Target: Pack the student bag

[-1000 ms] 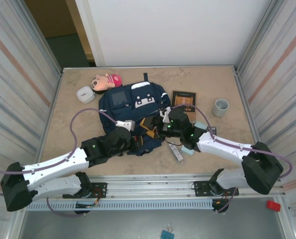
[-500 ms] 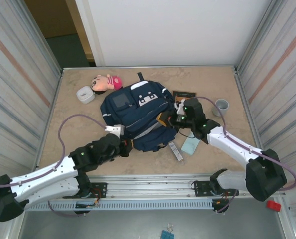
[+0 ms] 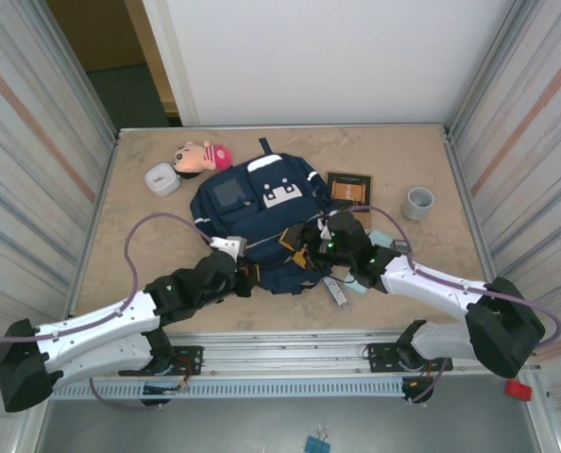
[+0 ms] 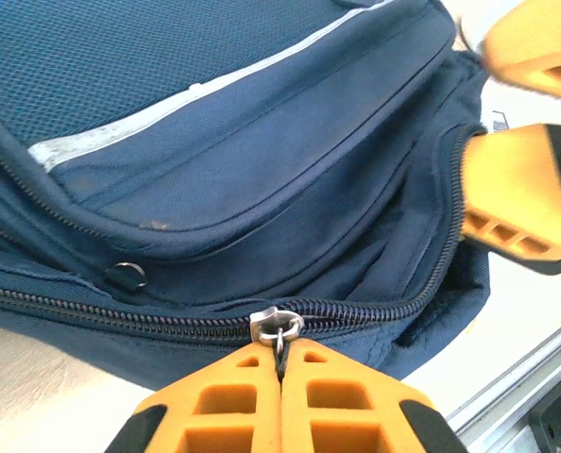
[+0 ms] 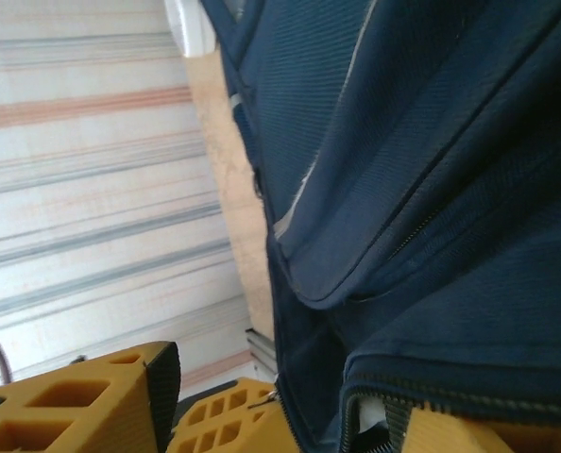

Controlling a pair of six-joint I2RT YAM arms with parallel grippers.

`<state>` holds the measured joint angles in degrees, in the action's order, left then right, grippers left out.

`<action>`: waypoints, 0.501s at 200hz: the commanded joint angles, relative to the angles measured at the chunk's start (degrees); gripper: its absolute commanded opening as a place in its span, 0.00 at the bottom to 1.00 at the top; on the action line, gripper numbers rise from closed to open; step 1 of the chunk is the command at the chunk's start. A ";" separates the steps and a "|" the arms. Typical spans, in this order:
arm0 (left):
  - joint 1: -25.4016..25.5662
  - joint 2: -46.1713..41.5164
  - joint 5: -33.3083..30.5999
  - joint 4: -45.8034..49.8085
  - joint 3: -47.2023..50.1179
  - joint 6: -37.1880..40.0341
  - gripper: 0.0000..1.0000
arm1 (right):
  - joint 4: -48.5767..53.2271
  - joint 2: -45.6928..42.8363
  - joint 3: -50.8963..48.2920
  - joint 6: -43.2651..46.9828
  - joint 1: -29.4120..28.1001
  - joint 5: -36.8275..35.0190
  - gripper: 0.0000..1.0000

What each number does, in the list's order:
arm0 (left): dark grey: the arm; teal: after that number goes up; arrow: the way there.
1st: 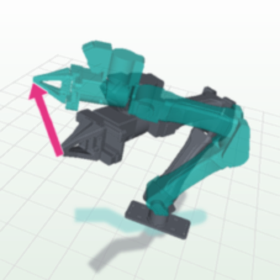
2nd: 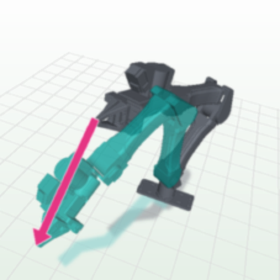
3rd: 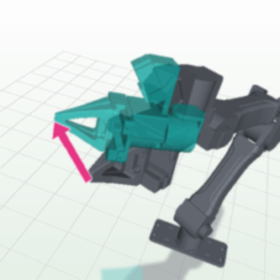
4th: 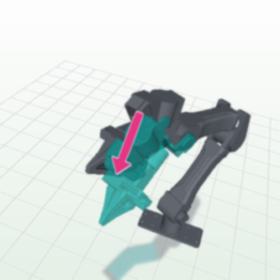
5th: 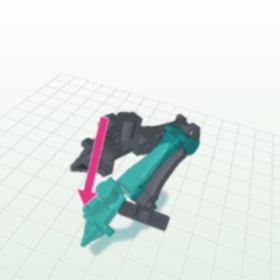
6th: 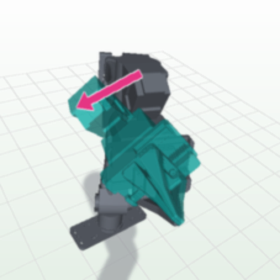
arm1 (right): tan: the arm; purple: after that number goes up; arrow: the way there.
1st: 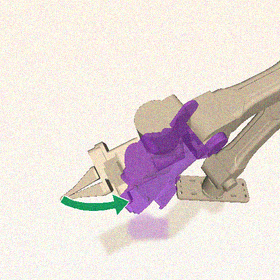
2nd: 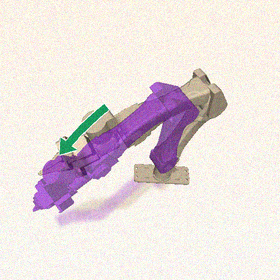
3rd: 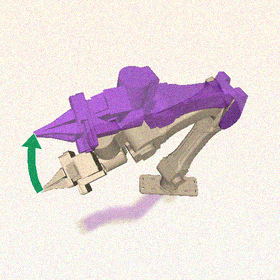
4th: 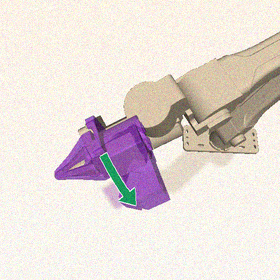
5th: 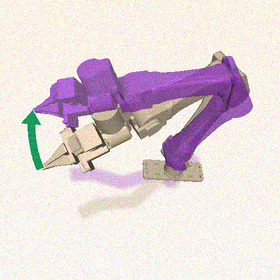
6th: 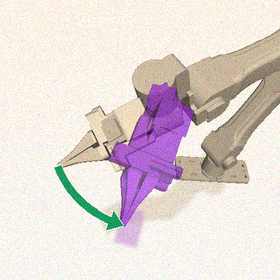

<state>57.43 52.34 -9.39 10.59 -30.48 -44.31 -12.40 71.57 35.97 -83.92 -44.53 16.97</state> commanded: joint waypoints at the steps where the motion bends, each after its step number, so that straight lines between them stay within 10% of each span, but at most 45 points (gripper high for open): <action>1: -0.23 0.69 2.52 -7.63 -3.28 1.99 0.00 | -4.11 1.93 -0.12 -3.84 -1.76 -5.39 0.60; 64: -0.94 -1.70 -1.93 1.18 -2.94 1.60 0.00 | 1.88 3.82 4.55 4.36 1.26 -1.64 0.09; 100: -6.61 -5.89 -1.62 7.61 -0.45 1.59 0.00 | 11.08 -0.22 11.74 13.26 5.98 4.28 0.00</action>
<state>54.37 49.76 -9.02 13.89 -30.74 -43.68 -6.33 75.53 41.54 -78.61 -41.82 17.76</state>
